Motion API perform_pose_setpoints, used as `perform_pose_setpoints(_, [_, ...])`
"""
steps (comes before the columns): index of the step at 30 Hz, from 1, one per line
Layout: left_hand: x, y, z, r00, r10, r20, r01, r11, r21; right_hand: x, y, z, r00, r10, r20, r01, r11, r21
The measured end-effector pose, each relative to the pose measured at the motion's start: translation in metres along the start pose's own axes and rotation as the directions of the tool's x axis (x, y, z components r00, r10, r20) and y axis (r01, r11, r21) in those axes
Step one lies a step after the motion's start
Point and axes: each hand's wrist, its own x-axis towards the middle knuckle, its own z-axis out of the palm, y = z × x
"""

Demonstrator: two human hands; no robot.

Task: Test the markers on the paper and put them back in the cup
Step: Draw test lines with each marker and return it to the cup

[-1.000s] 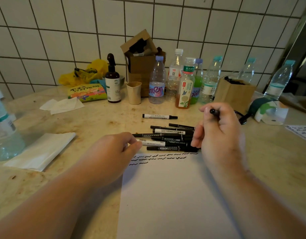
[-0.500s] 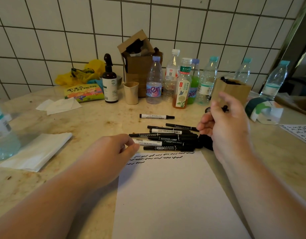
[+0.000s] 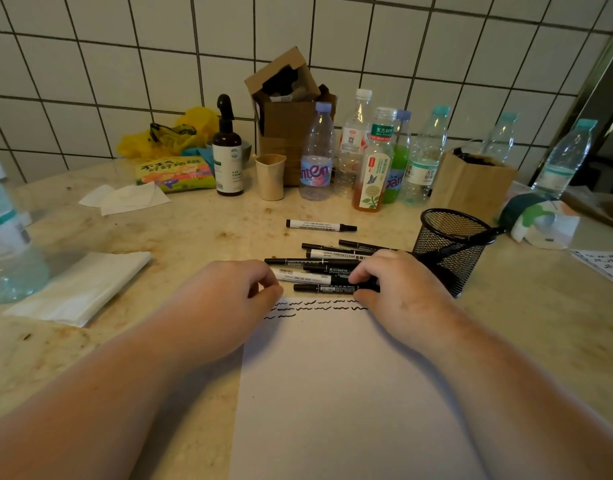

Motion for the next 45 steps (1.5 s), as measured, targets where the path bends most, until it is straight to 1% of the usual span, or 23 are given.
perform_pose_setpoints(7, [-0.001,0.002,-0.001,1.000,0.010,0.011,-0.010,1.000,0.018,0.000,-0.001,0.003,0.999,0.006,0.044,-0.003,0.999,-0.055])
perform_pose_setpoints(10, [-0.002,0.003,-0.001,1.000,0.002,0.016,-0.002,1.000,0.016,0.001,0.001,0.002,0.999,-0.006,0.040,0.008,0.999,-0.041])
perform_pose_setpoints(13, [-0.001,0.004,-0.002,0.999,-0.012,0.030,0.012,1.000,0.005,0.002,-0.001,-0.004,1.000,-0.009,-0.021,0.011,0.996,0.086])
perform_pose_setpoints(15, [-0.001,0.004,-0.002,0.999,-0.009,0.036,0.009,1.000,0.004,0.001,-0.006,-0.009,0.999,0.043,0.000,-0.041,0.967,0.251])
perform_pose_setpoints(16, [-0.002,0.003,-0.002,0.999,-0.006,0.036,0.006,1.000,-0.001,0.000,-0.009,-0.011,0.997,0.068,0.036,-0.076,0.921,0.381])
perform_pose_setpoints(17, [-0.003,0.003,-0.002,0.999,0.000,0.034,0.000,1.000,-0.012,-0.001,-0.013,-0.011,0.993,0.079,0.082,-0.111,0.837,0.536])
perform_pose_setpoints(18, [-0.004,0.003,-0.003,0.999,0.011,0.036,-0.010,1.000,-0.029,-0.003,-0.017,-0.012,0.988,0.082,0.127,-0.147,0.729,0.668])
perform_pose_setpoints(19, [-0.005,0.004,-0.003,0.999,0.024,0.047,-0.022,0.999,-0.048,-0.005,-0.020,-0.011,0.985,0.074,0.158,-0.169,0.632,0.756])
perform_pose_setpoints(20, [-0.006,0.005,-0.004,0.997,0.041,0.064,-0.037,0.997,-0.068,-0.007,-0.023,-0.010,0.982,0.058,0.178,-0.180,0.556,0.811])
perform_pose_setpoints(22, [-0.006,0.009,-0.006,0.991,0.085,0.105,-0.074,0.991,-0.108,-0.008,-0.026,-0.009,0.978,0.015,0.206,-0.189,0.460,0.867])
perform_pose_setpoints(25, [-0.008,0.012,-0.008,0.982,0.133,0.136,-0.108,0.979,-0.175,-0.008,-0.030,-0.009,0.973,-0.065,0.220,-0.184,0.357,0.916])
perform_pose_setpoints(28, [-0.010,0.013,-0.010,0.978,0.170,0.122,-0.134,0.957,-0.259,-0.011,-0.034,-0.009,0.969,-0.134,0.205,-0.155,0.313,0.937])
perform_pose_setpoints(31, [-0.010,0.012,-0.011,0.978,0.188,0.085,-0.152,0.936,-0.316,-0.013,-0.036,-0.011,0.975,-0.135,0.175,-0.137,0.254,0.958])
perform_pose_setpoints(33, [-0.011,0.011,-0.013,0.972,0.210,0.109,-0.160,0.922,-0.352,-0.013,-0.035,-0.013,0.977,-0.131,0.167,-0.130,0.252,0.959])
perform_pose_setpoints(36, [-0.011,0.011,-0.018,0.932,0.257,0.255,-0.124,0.888,-0.443,-0.013,-0.035,-0.017,0.971,-0.176,0.163,-0.116,0.249,0.961])
perform_pose_setpoints(37, [-0.012,0.010,-0.020,0.903,0.288,0.318,-0.105,0.867,-0.488,-0.014,-0.035,-0.017,0.966,-0.195,0.167,-0.117,0.247,0.962])
perform_pose_setpoints(39, [-0.011,0.004,-0.024,0.818,0.378,0.433,-0.061,0.806,-0.588,-0.015,-0.036,-0.018,0.956,-0.240,0.166,-0.112,0.223,0.968])
perform_pose_setpoints(40, [-0.011,-0.001,-0.027,0.772,0.418,0.478,-0.039,0.783,-0.621,-0.015,-0.035,-0.021,0.956,-0.252,0.150,-0.103,0.188,0.977])
perform_pose_setpoints(41, [-0.011,-0.006,-0.031,0.742,0.444,0.503,-0.013,0.759,-0.651,-0.013,-0.032,-0.023,0.962,-0.247,0.119,-0.086,0.139,0.987])
perform_pose_setpoints(42, [-0.010,-0.010,-0.034,0.744,0.449,0.495,0.022,0.724,-0.689,-0.011,-0.027,-0.024,0.970,-0.227,0.091,-0.070,0.100,0.992])
perform_pose_setpoints(43, [-0.008,-0.013,-0.036,0.788,0.412,0.458,0.075,0.674,-0.735,-0.009,-0.022,-0.026,0.976,-0.200,0.086,-0.071,0.084,0.994])
perform_pose_setpoints(44, [-0.005,-0.015,-0.037,0.859,0.326,0.394,0.121,0.620,-0.775,-0.007,-0.019,-0.027,0.979,-0.175,0.104,-0.089,0.093,0.992])
perform_pose_setpoints(45, [-0.001,-0.015,-0.035,0.927,0.207,0.314,0.132,0.602,-0.787,-0.008,-0.019,-0.026,0.977,-0.164,0.135,-0.116,0.118,0.986])
